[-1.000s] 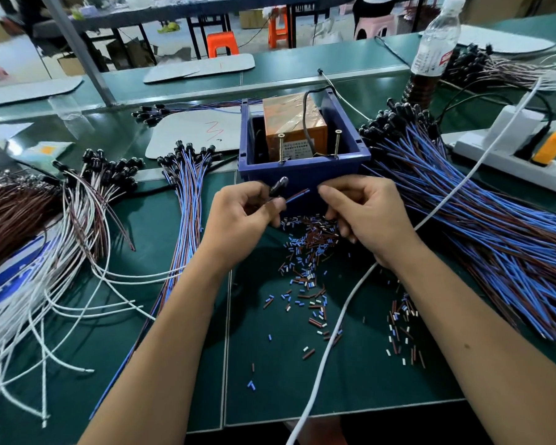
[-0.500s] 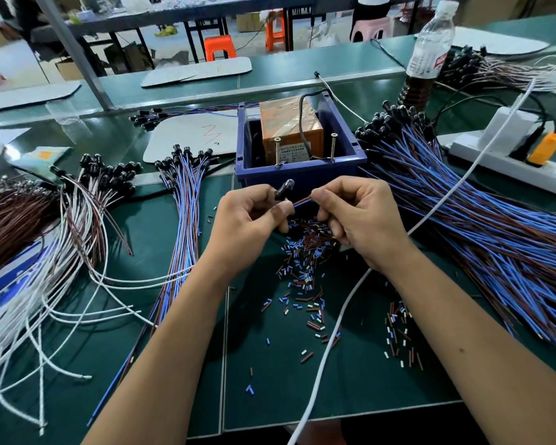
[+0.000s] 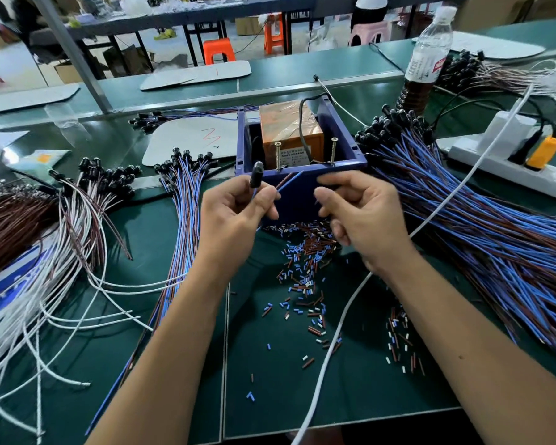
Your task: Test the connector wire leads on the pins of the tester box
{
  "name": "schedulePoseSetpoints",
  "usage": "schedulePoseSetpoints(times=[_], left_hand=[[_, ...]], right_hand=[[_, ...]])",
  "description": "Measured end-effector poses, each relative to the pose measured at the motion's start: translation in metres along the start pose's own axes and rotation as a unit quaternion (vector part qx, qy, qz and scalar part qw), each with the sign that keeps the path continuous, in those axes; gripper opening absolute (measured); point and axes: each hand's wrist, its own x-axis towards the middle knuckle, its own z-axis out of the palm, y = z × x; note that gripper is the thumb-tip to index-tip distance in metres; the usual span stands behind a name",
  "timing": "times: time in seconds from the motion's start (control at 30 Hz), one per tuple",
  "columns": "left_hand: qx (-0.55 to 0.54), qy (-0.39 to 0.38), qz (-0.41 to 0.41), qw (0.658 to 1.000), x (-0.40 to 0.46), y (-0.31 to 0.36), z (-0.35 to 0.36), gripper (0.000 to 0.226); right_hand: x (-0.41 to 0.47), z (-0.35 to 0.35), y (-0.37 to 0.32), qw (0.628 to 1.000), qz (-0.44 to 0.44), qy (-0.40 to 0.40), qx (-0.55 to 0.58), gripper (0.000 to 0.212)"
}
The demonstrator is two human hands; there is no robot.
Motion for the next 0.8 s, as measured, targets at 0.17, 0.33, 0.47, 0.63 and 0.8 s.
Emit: schedulePoseSetpoints(times=[0.17,0.33,0.47,0.63,0.8], left_hand=[[-0.012,-0.002,0.017,1.000,-0.008,0.000,0.023,0.030],[0.042,0.079,0.071,0.993,-0.014,0.001,0.034,0.017],[0.115,0.216,0.122,0.962,-0.013,0.001,0.040,0.016],[0.122,0.282,0.140,0.941,-0.009,-0.001,0.040,0.014],[0.139,0.281,0.138,0.940,-0.008,-0.004,0.038,0.016]], right_hand=[[-0.007,0.024,-0.001,0.998,0.006,-0.043,0.054,0.008],[-0.007,0.024,-0.005,0.997,0.003,-0.018,0.073,0.011],[-0.003,0.018,-0.009,0.997,-0.046,-0.003,0.054,0.017],[-0.002,0.009,-0.008,0.986,-0.126,0.093,-0.060,0.008],[-0.002,0.005,-0.006,0.953,-0.158,0.194,-0.173,0.021]])
